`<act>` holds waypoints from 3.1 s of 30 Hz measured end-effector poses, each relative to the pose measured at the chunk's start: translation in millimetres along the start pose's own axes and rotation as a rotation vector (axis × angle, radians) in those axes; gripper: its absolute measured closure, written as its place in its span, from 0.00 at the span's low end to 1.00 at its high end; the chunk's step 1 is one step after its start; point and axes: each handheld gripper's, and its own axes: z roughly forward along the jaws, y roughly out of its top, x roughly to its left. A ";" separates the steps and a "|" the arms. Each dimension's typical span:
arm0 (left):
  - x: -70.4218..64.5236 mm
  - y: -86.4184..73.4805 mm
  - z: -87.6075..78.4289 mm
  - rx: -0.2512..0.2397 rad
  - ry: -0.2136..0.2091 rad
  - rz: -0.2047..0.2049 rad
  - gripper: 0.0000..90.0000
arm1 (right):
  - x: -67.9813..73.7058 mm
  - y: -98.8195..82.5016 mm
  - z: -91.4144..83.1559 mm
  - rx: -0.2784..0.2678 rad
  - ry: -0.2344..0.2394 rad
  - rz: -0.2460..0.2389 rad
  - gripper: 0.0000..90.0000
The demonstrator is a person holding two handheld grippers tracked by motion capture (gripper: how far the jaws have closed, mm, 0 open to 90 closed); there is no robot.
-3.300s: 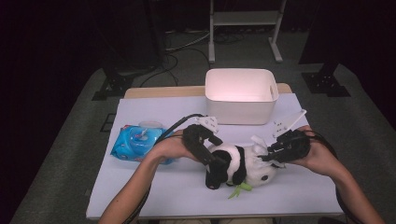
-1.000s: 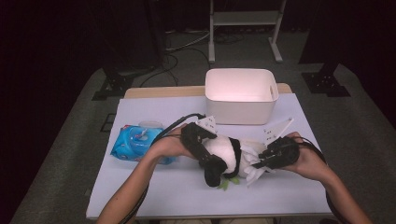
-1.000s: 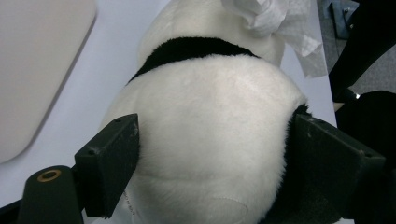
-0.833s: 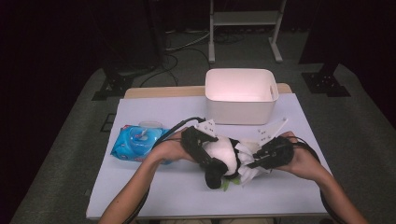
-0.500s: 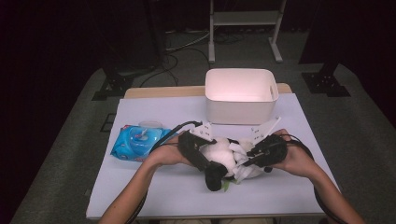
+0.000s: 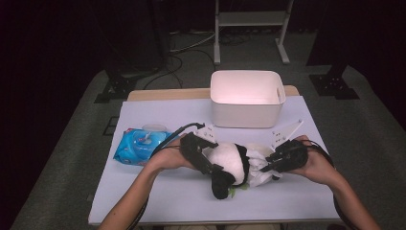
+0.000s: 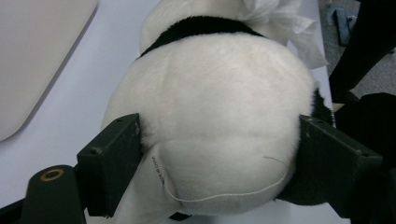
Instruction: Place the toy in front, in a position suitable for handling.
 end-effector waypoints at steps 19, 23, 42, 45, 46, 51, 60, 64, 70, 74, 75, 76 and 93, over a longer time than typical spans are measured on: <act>2.7 -0.6 19.9 -0.019 -0.001 0.006 0.19 | 18.8 -12.6 2.1 -0.034 -0.060 -0.017 0.86; 0.4 -4.0 19.5 -0.034 0.014 0.010 0.19 | 21.8 6.3 14.8 -0.025 -0.055 -0.060 0.86; -7.5 -16.8 18.9 -0.096 0.030 0.014 0.19 | 16.9 -1.0 -5.9 -0.016 -0.112 -0.021 0.85; -8.5 -17.2 18.6 -0.092 0.029 0.018 0.19 | 20.7 5.5 -1.6 -0.007 -0.106 -0.043 0.85; -8.3 -17.7 18.7 -0.094 0.028 0.020 0.19 | 22.7 8.8 1.6 -0.003 -0.105 -0.053 0.85; -6.7 -20.4 19.3 -0.100 0.030 0.011 0.19 | 31.7 29.6 20.9 0.008 -0.079 -0.112 0.85; -7.5 -25.2 19.0 -0.108 0.028 0.000 0.19 | 38.7 54.9 33.8 -0.005 -0.042 -0.166 0.85; -7.1 -25.0 19.0 -0.111 0.026 0.000 0.19 | 34.7 43.4 24.6 -0.015 -0.059 -0.142 0.85; -7.2 -24.9 18.9 -0.109 0.027 0.002 0.19 | 23.7 17.7 1.9 -0.006 -0.130 -0.075 0.84; -7.0 -25.1 18.6 -0.109 0.026 0.003 0.19 | 18.2 4.7 -15.2 -0.008 -0.180 -0.031 0.84; -7.1 -25.0 18.4 -0.110 0.024 0.002 0.19 | 16.3 2.1 -16.5 0.000 -0.185 -0.031 0.84; -7.1 -24.7 18.1 -0.108 0.023 0.004 0.19 | 15.7 0.0 -16.7 0.000 -0.179 -0.017 0.84; -7.9 -14.7 10.4 -0.131 0.057 -0.013 0.18 | 23.6 15.7 10.2 0.024 -0.136 -0.075 0.85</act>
